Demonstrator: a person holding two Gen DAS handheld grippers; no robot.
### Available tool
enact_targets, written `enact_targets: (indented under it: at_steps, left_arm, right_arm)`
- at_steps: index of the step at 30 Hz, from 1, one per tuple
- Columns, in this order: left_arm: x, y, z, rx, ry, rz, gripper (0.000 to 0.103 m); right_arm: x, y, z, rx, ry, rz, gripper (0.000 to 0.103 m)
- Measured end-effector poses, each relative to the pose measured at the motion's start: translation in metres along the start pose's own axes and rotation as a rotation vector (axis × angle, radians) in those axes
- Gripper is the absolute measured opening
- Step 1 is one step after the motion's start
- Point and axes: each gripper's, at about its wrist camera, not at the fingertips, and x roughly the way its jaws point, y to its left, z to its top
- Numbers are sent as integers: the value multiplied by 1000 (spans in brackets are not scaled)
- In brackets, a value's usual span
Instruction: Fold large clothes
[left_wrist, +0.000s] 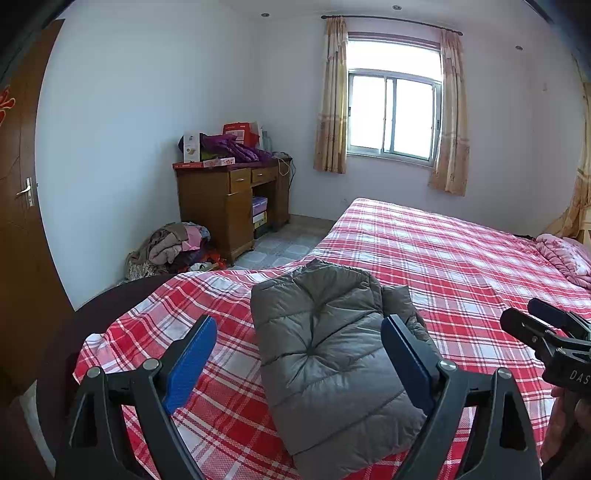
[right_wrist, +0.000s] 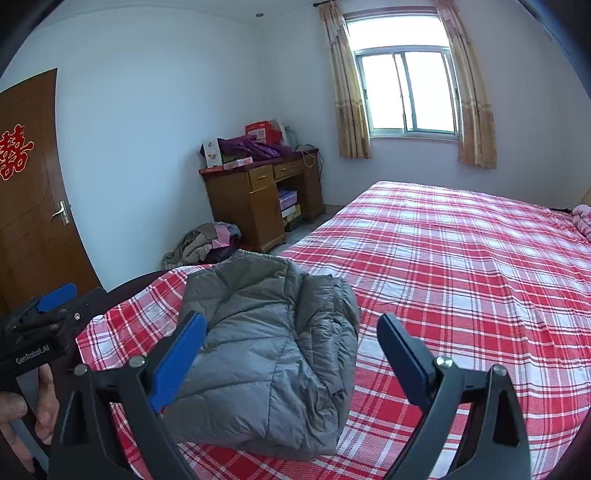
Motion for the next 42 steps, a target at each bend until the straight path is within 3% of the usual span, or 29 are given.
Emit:
enact_targets:
  at_steps: [42]
  left_arm:
    - [9,2,-2,10,24,7,91]
  right_arm:
    - [-1,5,-8,0,5,20,96]
